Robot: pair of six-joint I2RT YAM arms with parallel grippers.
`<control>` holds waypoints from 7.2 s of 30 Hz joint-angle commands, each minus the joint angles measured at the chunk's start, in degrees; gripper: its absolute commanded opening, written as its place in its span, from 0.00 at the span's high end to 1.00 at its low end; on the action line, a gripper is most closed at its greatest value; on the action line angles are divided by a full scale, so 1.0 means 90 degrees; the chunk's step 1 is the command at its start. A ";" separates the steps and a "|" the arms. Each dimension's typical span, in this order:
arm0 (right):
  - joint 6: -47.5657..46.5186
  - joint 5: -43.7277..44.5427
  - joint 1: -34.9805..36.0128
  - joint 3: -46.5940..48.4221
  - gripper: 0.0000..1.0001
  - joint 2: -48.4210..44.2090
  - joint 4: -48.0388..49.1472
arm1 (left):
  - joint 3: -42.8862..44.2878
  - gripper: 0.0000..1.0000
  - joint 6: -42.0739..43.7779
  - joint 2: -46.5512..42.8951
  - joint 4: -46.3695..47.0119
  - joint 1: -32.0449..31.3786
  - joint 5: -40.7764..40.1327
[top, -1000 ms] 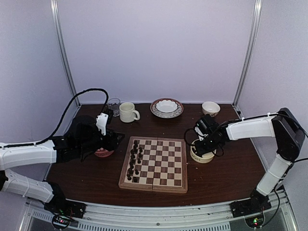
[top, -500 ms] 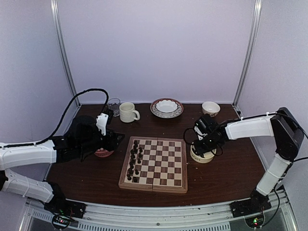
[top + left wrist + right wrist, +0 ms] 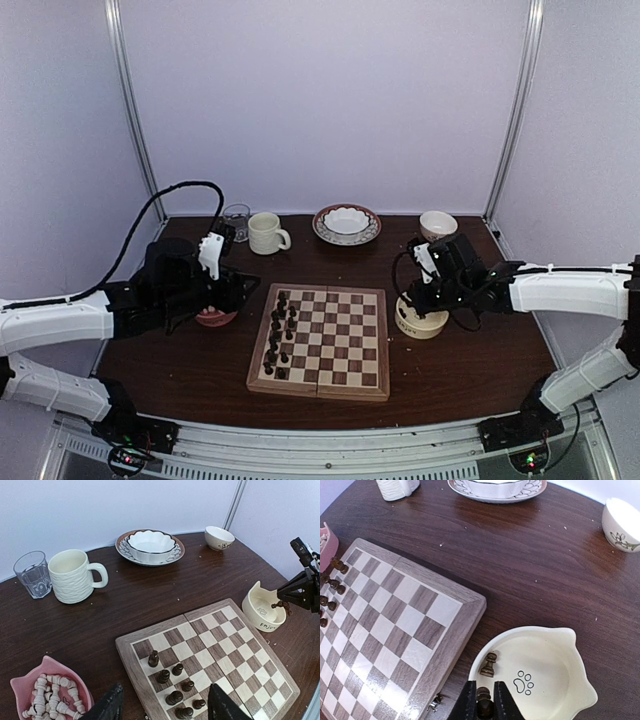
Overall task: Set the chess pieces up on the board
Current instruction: Pick up the chess pile from the storage box, then pass from the right arm to the left, then place the pawn on the chessboard.
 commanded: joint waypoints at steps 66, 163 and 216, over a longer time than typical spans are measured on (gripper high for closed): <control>0.0287 -0.3810 0.2217 0.1138 0.90 -0.0344 0.2025 | 0.0084 0.48 0.0516 0.2049 0.4074 -0.0838 0.5705; -0.0079 -0.0196 0.1032 0.0188 0.95 -0.1557 0.0946 | 0.4715 1.00 0.1664 0.3588 -0.5132 -0.1545 0.0866; 0.0317 0.0743 0.0430 -0.0946 0.93 -0.2060 0.1570 | 0.8933 0.77 0.1434 0.7661 -1.0038 -0.1878 0.0056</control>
